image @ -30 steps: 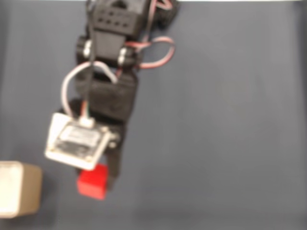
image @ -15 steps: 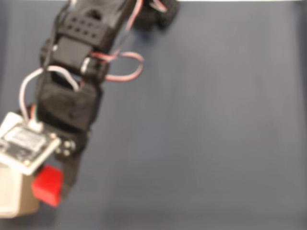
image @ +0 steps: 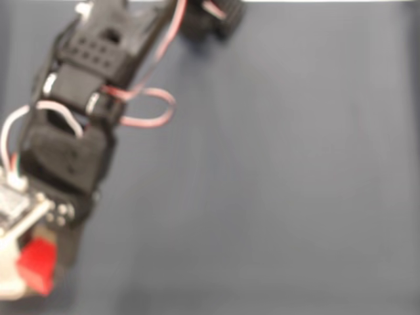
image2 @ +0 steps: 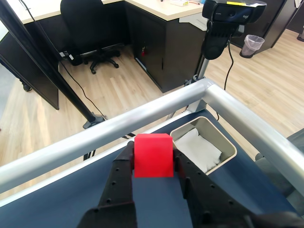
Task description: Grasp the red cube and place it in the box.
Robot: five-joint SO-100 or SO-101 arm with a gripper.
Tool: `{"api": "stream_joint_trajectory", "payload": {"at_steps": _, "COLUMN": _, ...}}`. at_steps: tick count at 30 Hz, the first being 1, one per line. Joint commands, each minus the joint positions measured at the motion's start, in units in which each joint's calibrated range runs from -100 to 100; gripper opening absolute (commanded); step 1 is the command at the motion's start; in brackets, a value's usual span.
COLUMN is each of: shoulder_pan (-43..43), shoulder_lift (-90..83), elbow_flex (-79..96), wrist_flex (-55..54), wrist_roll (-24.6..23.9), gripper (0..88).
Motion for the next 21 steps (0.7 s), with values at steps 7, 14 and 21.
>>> {"api": "stream_joint_trajectory", "payload": {"at_steps": 7, "shoulder_pan": 2.4, "shoulder_lift": 2.7, "elbow_flex": -7.3, "wrist_flex": -1.3, "wrist_roll": -0.7, "gripper": 0.0}}
{"api": "stream_joint_trajectory", "payload": {"at_steps": 14, "shoulder_pan": 3.5, "shoulder_lift": 6.0, "elbow_flex": -11.5, "wrist_flex": -1.5, "wrist_roll": -0.9, "gripper": 0.0}}
{"api": "stream_joint_trajectory", "payload": {"at_steps": 21, "shoulder_pan": 4.8, "shoulder_lift": 8.8, "elbow_flex": -15.1, "wrist_flex": -1.5, "wrist_roll": -0.8, "gripper": 0.0}}
